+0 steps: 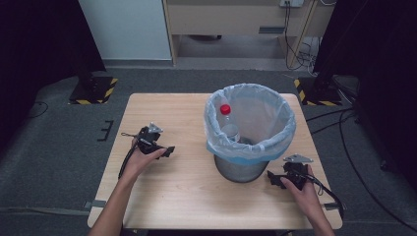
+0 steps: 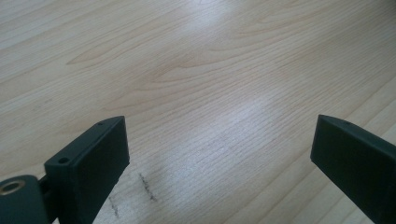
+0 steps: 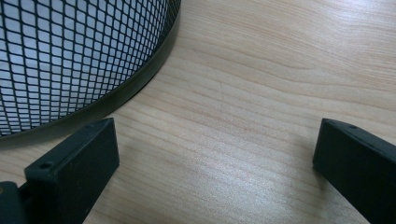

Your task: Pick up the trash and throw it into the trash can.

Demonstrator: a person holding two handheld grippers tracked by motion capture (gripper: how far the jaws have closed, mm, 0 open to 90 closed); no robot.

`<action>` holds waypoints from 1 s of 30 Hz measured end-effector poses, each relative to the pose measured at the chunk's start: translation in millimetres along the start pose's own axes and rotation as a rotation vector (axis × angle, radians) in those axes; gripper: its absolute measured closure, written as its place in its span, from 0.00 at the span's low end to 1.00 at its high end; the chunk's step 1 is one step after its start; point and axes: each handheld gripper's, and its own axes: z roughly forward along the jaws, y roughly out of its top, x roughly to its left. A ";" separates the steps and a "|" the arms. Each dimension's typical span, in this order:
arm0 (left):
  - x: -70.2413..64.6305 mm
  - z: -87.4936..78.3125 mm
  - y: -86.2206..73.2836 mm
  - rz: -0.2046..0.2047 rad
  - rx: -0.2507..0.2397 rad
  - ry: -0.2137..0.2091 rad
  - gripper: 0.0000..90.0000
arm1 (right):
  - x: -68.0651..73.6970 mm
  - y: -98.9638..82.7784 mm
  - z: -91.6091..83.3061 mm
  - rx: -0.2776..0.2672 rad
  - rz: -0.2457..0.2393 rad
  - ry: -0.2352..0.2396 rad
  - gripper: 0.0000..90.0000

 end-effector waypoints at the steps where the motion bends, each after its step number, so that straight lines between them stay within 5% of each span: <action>1: 0.2 0.2 -0.6 -0.001 0.000 0.003 0.04 | 0.0 0.0 0.0 0.000 0.000 0.000 0.01; 24: 5.5 8.8 -13.2 -0.027 -0.018 0.051 0.04 | 0.0 0.0 0.0 0.000 0.000 0.000 0.01; 30: 3.0 10.9 -13.0 -0.007 -0.013 0.063 0.03 | 0.1 -0.1 0.0 0.000 0.001 -0.001 0.01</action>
